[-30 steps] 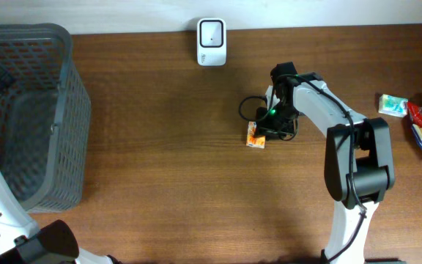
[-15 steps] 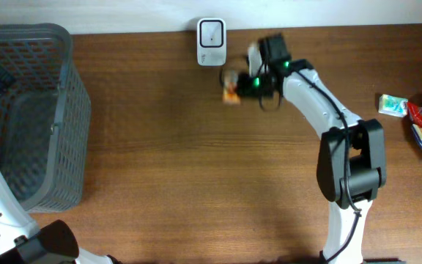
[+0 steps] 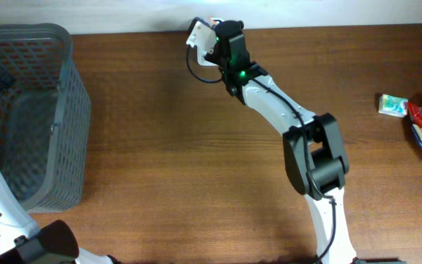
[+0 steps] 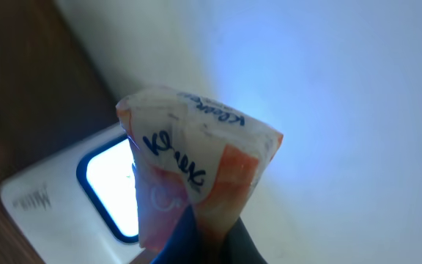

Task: Scan the item barcode
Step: 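Hold the orange Kleenex pack barcode in front of the scanner, then carry the orange Kleenex pack to the far right and release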

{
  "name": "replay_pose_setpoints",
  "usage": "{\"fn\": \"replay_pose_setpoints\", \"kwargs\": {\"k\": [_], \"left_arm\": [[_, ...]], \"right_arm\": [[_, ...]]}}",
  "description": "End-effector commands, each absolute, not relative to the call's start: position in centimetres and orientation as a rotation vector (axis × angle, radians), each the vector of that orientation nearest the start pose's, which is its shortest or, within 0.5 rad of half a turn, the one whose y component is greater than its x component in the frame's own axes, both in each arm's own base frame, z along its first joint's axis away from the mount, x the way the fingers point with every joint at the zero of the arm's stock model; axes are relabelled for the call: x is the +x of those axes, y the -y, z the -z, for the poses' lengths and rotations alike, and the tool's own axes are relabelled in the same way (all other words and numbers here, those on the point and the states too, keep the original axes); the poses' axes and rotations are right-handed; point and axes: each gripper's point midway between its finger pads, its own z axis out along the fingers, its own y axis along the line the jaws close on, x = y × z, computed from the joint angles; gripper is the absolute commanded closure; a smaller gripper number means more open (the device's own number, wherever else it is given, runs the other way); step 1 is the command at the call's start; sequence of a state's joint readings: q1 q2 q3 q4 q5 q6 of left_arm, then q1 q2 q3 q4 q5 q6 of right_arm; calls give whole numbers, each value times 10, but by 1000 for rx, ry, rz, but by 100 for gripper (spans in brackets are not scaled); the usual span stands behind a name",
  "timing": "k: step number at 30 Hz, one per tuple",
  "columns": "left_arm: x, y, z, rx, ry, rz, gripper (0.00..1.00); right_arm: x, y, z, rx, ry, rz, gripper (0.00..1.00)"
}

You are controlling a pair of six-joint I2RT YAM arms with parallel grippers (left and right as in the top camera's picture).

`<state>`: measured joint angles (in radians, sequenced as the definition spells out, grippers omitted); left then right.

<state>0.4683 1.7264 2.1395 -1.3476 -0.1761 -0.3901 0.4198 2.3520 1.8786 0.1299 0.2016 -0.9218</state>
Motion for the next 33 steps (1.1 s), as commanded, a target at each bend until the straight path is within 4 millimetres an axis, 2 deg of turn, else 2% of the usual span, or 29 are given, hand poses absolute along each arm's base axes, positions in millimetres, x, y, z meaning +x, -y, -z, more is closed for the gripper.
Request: {"fn": "replay_pose_setpoints", "kwargs": {"k": [1,3,6,9,13,16,18,21,22,23,25,27,29,30,33], "left_arm": [[347,-213,-332,-1125,-2234,-256,1],[347,-213,-332,-1125,-2234,-256,1],[347,-213,-332,-1125,-2234,-256,1],[347,-213,-332,-1125,-2234,-256,1],[347,-213,-332,-1125,-2234,-256,1],[347,-213,-332,-1125,-2234,-256,1],[347,-213,-332,-1125,-2234,-256,1],[347,-213,-332,-1125,-2234,-256,1],[347,-213,-332,-1125,-2234,-256,1],[347,-213,-332,-1125,-2234,-256,1],[347,-213,-332,-1125,-2234,-256,1],[347,-213,-332,-1125,-2234,-256,1],[347,-213,-333,-1125,-2233,-256,1],[347,-213,-333,-1125,-2233,-256,1],[347,-213,-332,-1125,-2234,-256,1]], "right_arm": [[651,-243,-179,-1044,-1473,643,96],[654,-244,-175,-1059,-1442,671,96],[655,-245,-157,-1090,-1453,676,96],[655,-244,-158,-1019,-1491,627,96],[662,-211,-193,-565,-1572,574,96],[657,-188,-218,-296,-1608,510,96],[651,-165,-243,-66,-1620,424,96],[642,-132,-274,118,-1649,319,96],[639,-117,-278,184,-1669,289,96],[632,-86,-281,305,-1710,253,96],[618,-31,-268,485,-1810,220,96],[596,27,-238,690,-1935,211,96],[569,77,-203,866,-2051,236,96],[549,105,-186,955,-2117,268,96],[499,167,-161,1142,-2213,389,96]]}}
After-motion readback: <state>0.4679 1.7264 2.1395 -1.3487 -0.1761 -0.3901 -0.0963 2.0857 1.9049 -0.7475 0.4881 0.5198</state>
